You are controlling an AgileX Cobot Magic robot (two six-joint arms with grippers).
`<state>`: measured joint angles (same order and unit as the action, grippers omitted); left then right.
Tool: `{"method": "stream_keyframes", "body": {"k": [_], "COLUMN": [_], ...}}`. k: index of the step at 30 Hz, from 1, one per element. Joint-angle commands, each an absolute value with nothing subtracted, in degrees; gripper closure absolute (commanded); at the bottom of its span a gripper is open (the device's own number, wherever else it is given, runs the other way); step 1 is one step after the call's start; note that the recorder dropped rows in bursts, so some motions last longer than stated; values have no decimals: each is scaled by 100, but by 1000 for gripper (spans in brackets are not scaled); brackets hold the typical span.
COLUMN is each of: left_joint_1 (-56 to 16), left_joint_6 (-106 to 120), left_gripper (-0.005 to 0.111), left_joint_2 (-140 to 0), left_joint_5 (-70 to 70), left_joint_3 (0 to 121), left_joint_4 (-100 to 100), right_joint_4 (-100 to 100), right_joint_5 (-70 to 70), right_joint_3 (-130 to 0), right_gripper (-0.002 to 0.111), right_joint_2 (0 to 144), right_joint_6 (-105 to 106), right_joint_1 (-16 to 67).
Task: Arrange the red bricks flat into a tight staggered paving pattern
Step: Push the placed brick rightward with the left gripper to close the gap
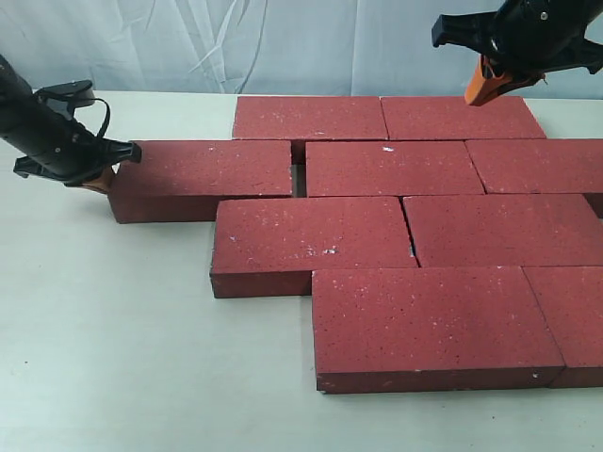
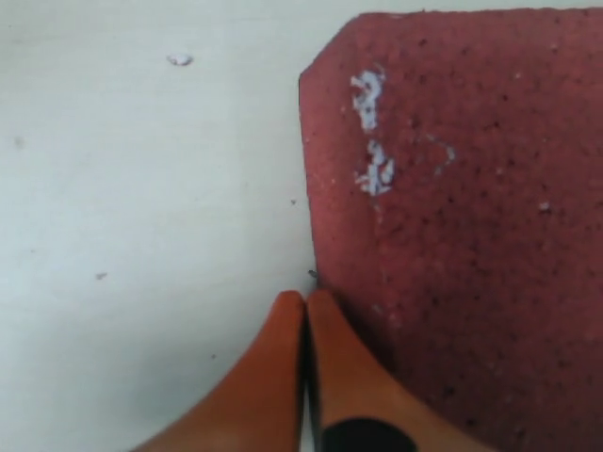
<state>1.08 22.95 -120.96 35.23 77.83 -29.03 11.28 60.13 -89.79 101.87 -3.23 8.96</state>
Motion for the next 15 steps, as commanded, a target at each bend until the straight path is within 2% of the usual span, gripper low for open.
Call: {"method": "stream_keyframes", "body": {"k": [1, 15], "left_joint_1": [80, 291], "left_joint_6": [2313, 2066], "left_gripper": [107, 107], "left_joint_2": [-12095, -12095], "left_joint_5": [3495, 3485], "left_joint_3": [7811, 7811], "left_joint_4": [-3139, -2446], "right_joint_4": [1100, 1100], "right_joint_5": [5955, 5955], "right_joint_3": [-8937, -8937], "right_gripper": [109, 109], "right_joint_2": [10149, 10149], "right_joint_6": [-291, -291], "right_joint_1": [869, 869]}}
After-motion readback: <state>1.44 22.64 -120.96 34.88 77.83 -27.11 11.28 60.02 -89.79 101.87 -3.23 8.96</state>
